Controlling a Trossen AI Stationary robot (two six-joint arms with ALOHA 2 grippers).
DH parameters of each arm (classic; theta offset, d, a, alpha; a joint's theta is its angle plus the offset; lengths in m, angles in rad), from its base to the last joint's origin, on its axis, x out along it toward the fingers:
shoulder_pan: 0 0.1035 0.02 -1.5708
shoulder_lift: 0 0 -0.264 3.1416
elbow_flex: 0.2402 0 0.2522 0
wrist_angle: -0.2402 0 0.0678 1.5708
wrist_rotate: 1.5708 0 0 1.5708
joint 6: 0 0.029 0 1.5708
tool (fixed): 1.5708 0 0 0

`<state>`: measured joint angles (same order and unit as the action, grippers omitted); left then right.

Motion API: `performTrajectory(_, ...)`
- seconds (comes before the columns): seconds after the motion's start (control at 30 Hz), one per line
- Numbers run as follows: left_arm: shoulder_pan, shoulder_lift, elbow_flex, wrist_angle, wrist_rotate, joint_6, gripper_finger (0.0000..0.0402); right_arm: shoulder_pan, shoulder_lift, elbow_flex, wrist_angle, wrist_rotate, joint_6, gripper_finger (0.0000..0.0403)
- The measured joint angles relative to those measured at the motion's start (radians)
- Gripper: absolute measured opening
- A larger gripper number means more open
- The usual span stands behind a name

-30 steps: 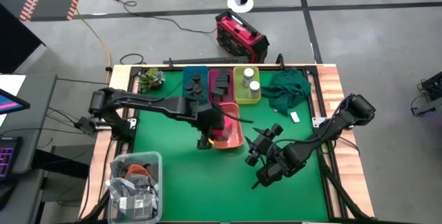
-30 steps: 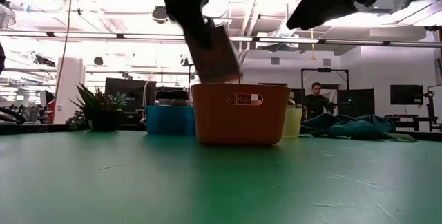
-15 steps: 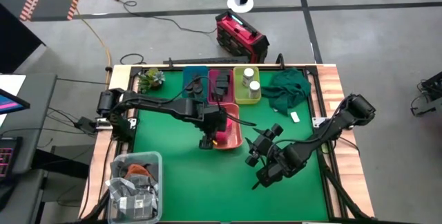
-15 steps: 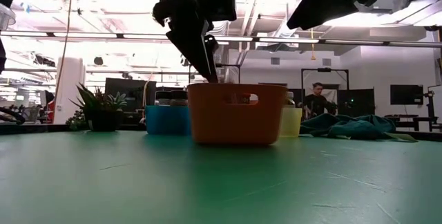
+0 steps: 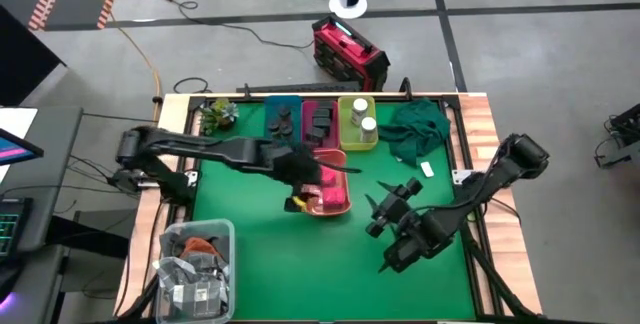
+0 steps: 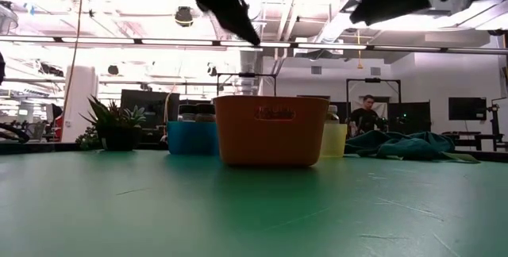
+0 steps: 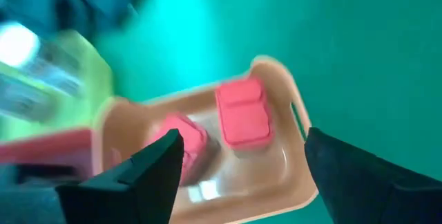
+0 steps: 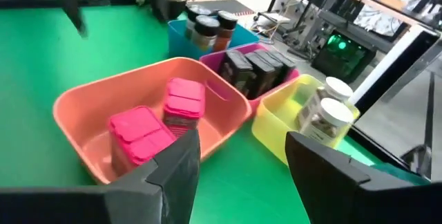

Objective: Sort spices by type
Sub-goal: Return to Home Position

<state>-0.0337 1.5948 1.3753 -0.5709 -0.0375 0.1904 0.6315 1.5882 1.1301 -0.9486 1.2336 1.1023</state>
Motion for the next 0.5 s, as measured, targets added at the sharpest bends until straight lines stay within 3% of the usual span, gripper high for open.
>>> performTrajectory(0.17,-0.056,-0.244,-0.211,0.186,-0.107,-0.006,0.0267,-0.007,-0.125,-0.109,0.037,-0.013,-0.012,0.0227)
performTrajectory(0.3,-0.063,-0.399,-0.386,0.248,-0.153,-0.079,0.0254,-0.087,-0.255,-0.219,0.309,-0.102,-0.250,0.0213)
performTrajectory(0.37,-0.063,-0.463,-0.466,0.291,-0.178,-0.089,0.0250,-0.164,-0.310,-0.283,0.535,-0.206,-0.456,0.0207)
performTrajectory(0.5,-0.052,-0.600,-0.604,0.430,-0.212,-0.056,0.0243,-0.360,-0.392,-0.398,0.927,-0.528,-0.798,0.0194)
